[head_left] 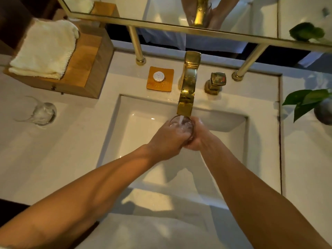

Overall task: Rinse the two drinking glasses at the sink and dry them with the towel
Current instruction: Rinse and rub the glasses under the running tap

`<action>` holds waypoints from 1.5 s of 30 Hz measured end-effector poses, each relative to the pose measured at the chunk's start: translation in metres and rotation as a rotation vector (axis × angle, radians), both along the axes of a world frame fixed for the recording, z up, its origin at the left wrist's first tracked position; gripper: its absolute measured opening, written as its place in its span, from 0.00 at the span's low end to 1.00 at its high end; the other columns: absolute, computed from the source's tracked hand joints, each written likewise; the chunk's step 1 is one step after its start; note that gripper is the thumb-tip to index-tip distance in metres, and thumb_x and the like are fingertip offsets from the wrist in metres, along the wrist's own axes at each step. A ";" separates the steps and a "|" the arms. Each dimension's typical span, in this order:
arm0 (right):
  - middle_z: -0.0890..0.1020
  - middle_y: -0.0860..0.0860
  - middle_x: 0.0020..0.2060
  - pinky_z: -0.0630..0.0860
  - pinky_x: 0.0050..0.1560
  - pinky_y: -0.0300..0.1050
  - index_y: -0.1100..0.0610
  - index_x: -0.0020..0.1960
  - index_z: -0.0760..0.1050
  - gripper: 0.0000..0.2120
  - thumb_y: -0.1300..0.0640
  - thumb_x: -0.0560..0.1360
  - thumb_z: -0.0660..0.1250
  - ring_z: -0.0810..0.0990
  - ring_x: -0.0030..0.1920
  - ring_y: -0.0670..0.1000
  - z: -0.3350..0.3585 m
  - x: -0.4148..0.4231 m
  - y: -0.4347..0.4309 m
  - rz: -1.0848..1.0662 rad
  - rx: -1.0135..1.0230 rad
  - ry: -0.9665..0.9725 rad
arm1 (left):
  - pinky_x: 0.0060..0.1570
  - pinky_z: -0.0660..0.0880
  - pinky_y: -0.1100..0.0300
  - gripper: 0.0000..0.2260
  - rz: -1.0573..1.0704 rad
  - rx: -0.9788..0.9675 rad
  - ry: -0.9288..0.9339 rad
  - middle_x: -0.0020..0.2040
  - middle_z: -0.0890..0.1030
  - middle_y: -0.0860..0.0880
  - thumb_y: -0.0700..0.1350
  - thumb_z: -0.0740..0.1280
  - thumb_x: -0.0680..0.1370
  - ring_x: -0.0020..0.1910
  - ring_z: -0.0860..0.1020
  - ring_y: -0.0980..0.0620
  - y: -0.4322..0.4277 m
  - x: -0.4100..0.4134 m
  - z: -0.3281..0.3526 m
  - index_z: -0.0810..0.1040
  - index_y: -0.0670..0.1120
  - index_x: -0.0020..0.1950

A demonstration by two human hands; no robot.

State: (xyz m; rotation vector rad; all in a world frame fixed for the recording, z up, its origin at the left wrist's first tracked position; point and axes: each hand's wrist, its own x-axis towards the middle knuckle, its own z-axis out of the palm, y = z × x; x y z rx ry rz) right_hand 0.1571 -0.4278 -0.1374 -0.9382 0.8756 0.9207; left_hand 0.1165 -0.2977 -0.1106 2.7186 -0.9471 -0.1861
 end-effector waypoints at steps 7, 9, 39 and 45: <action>0.85 0.55 0.39 0.79 0.41 0.47 0.57 0.47 0.83 0.22 0.40 0.77 0.61 0.83 0.44 0.54 -0.003 -0.006 -0.001 -0.005 -0.010 0.047 | 0.52 0.77 0.46 0.05 -0.026 -0.081 0.054 0.49 0.82 0.48 0.40 0.71 0.73 0.51 0.78 0.45 0.003 0.001 -0.001 0.80 0.48 0.47; 0.85 0.55 0.40 0.79 0.45 0.48 0.56 0.46 0.84 0.22 0.40 0.77 0.62 0.83 0.46 0.54 -0.002 -0.012 0.002 -0.021 0.020 0.079 | 0.55 0.76 0.47 0.05 -0.040 0.041 0.069 0.48 0.83 0.50 0.43 0.71 0.72 0.51 0.79 0.46 -0.003 0.001 0.003 0.81 0.49 0.46; 0.83 0.57 0.44 0.80 0.42 0.48 0.62 0.62 0.77 0.22 0.47 0.76 0.62 0.83 0.43 0.56 0.001 0.001 -0.014 -0.002 -0.066 -0.149 | 0.64 0.75 0.41 0.27 0.913 -1.498 1.447 0.68 0.76 0.40 0.49 0.73 0.76 0.64 0.79 0.40 -0.003 -0.003 -0.008 0.71 0.43 0.73; 0.82 0.59 0.47 0.80 0.40 0.47 0.60 0.61 0.77 0.24 0.43 0.76 0.65 0.82 0.44 0.57 0.010 0.002 -0.014 0.267 -0.236 -0.283 | 0.27 0.76 0.61 0.09 1.001 -0.922 1.394 0.47 0.84 0.41 0.39 0.66 0.80 0.37 0.83 0.49 0.004 0.016 -0.009 0.79 0.40 0.59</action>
